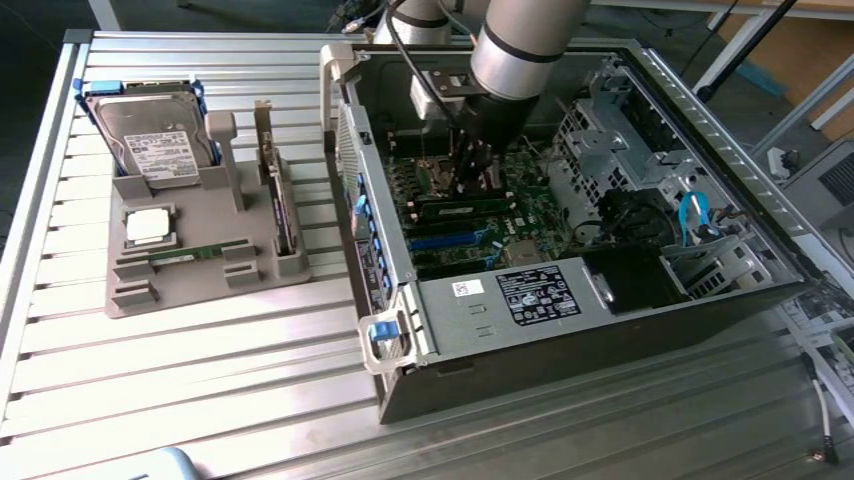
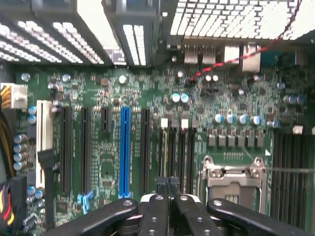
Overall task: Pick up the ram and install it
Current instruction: 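Press down the ram until it locks into place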
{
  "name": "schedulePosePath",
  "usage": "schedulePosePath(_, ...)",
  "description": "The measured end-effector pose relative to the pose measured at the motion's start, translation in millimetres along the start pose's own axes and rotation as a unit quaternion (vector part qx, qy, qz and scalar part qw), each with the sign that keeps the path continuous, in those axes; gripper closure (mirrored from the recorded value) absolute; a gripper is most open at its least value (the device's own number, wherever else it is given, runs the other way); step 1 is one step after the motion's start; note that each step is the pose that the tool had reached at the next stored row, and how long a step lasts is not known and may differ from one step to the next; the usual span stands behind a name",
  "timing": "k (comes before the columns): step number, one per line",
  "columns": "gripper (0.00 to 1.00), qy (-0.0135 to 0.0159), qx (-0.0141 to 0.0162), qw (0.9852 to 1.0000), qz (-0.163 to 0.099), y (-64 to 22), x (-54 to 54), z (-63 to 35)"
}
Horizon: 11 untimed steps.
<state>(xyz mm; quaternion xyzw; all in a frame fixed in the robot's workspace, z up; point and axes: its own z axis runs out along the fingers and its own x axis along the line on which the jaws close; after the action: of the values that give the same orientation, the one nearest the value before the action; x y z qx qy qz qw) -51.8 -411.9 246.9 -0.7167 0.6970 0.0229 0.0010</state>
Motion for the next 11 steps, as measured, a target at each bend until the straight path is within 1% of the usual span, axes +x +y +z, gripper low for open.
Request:
schedulePosePath(3,0.89,0.0,0.0,1.0,0.0,6.4,-0.2,0.2)
schedulePosePath(7,0.89,0.0,0.0,1.0,0.0,11.4,-0.4,0.4)
schedulePosePath(11,0.89,0.0,0.0,1.0,0.0,11.4,-0.3,0.4)
